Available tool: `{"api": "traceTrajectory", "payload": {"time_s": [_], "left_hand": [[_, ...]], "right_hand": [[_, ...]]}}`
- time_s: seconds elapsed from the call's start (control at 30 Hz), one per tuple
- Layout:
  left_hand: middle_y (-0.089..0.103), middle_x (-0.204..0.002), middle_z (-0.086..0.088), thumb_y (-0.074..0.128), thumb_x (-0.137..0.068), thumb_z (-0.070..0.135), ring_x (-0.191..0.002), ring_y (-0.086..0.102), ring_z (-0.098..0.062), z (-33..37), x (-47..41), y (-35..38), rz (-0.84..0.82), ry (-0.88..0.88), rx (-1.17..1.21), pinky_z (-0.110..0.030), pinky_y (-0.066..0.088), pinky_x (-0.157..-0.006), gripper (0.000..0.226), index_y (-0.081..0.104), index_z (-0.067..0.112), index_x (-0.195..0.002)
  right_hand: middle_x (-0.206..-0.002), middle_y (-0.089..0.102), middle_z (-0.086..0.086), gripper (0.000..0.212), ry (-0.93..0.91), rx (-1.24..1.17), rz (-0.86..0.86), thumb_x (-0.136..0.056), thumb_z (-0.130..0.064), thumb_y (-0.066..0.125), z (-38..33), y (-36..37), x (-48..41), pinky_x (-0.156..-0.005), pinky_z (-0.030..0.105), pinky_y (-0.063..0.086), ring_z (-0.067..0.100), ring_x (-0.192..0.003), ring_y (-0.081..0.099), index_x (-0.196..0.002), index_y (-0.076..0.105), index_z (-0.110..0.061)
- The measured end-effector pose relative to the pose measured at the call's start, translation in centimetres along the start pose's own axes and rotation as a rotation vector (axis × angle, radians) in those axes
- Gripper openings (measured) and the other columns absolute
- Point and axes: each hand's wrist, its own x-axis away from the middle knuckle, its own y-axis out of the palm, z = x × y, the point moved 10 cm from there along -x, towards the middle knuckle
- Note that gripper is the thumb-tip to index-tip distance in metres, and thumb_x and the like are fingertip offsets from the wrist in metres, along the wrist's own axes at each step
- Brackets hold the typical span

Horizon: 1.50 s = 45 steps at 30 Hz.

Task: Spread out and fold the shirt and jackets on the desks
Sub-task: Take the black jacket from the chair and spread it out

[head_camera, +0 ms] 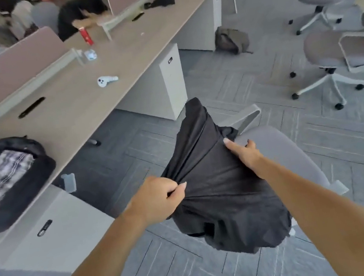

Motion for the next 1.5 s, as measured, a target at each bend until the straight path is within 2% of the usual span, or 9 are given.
{"api": "traceTrajectory", "payload": {"time_s": [0.13,0.27,0.43,0.6,0.83,1.07,1.23,1.4,1.5], "left_hand": [[0.027,-0.051,-0.001,0.039,-0.092,0.053,-0.050,0.028,-0.016,-1.2,3.3,1.4,-0.057,0.042,0.039,-0.037,0.030,-0.053,0.056,0.025,0.010,-0.058],[0.032,-0.053,-0.001,0.041,-0.094,0.054,-0.051,0.032,-0.014,-1.5,4.7,3.8,-0.166,0.076,0.067,-0.030,0.029,-0.053,0.055,0.028,0.015,-0.057],[0.065,-0.093,0.016,0.054,-0.096,0.053,-0.081,0.058,0.002,-3.7,7.3,6.3,-0.416,-0.011,0.049,-0.017,0.042,-0.070,0.024,0.064,0.031,-0.096],[0.046,-0.140,0.010,0.062,-0.095,0.043,-0.122,0.047,-0.003,-3.1,5.7,0.7,-0.161,0.059,0.200,-0.027,0.041,-0.102,0.058,0.037,0.032,-0.147],[0.012,-0.161,0.015,0.081,-0.082,0.027,-0.144,0.018,-0.016,-0.7,6.2,-3.4,-0.067,0.368,0.117,-0.039,0.028,-0.114,0.096,0.018,0.056,-0.149],[0.059,-0.121,0.008,0.076,-0.075,0.007,-0.116,0.049,-0.015,-2.5,10.7,-2.5,0.005,0.682,0.018,-0.033,0.042,-0.097,0.030,0.067,0.021,-0.100],[0.041,-0.070,0.013,0.060,-0.067,-0.001,-0.071,0.038,-0.014,-11.7,13.6,-5.1,0.077,0.467,-0.123,-0.035,0.039,-0.057,0.034,0.038,0.024,-0.073],[0.036,-0.059,0.011,0.041,-0.067,0.014,-0.063,0.039,-0.020,-21.2,20.1,-11.6,0.288,0.123,-0.167,-0.032,0.035,-0.052,0.003,0.043,0.012,-0.065],[0.038,-0.059,0.010,0.040,-0.070,0.020,-0.063,0.043,-0.024,-23.2,23.3,-13.2,0.317,0.026,-0.196,-0.033,0.034,-0.052,0.005,0.040,0.019,-0.066]], "right_hand": [[-0.122,0.067,0.013,0.059,-0.046,0.039,0.074,-0.087,-0.056,0.068,0.1,-1.3,1.0,-0.086,0.033,0.045,0.028,-0.103,0.061,-0.117,0.069,-0.005],[-0.061,0.050,0.007,0.044,-0.275,0.213,0.213,-0.101,-0.029,0.055,-4.0,-3.2,5.5,-0.057,0.031,0.033,0.025,-0.063,0.047,-0.062,0.048,-0.011],[-0.053,0.039,0.003,0.044,-0.485,0.396,0.275,-0.104,-0.024,0.049,-7.2,-1.6,13.6,-0.051,0.033,0.031,0.021,-0.048,0.037,-0.062,0.043,-0.014],[-0.073,0.064,-0.011,0.028,-0.778,0.510,0.273,-0.103,-0.020,0.053,-9.3,3.4,22.6,-0.064,0.015,0.041,0.001,-0.062,0.056,-0.118,0.069,-0.003],[-0.089,0.072,0.007,0.024,-1.211,0.664,0.009,-0.100,-0.019,0.056,-9.2,13.1,33.9,-0.073,0.024,0.050,0.017,-0.079,0.064,-0.100,0.071,-0.001],[-0.071,0.051,0.006,0.029,-1.253,0.666,-0.186,-0.101,-0.018,0.053,-7.9,19.0,38.4,-0.062,0.030,0.040,0.017,-0.065,0.044,-0.086,0.065,0.004],[-0.093,0.067,-0.006,0.019,-1.189,0.645,-0.182,-0.098,-0.022,0.062,-7.2,22.8,37.4,-0.074,0.028,0.050,0.009,-0.079,0.060,-0.114,0.069,-0.016],[-0.095,0.059,-0.001,0.061,-0.791,0.984,-0.315,-0.096,-0.032,0.064,-4.1,29.4,32.8,-0.075,0.036,0.044,0.022,-0.085,0.059,-0.145,0.028,-0.022],[-0.126,0.063,0.009,0.055,-0.660,1.077,-0.373,-0.098,-0.039,0.060,-3.0,31.9,29.7,-0.089,0.038,0.050,0.030,-0.113,0.061,-0.144,0.044,-0.013]]}}
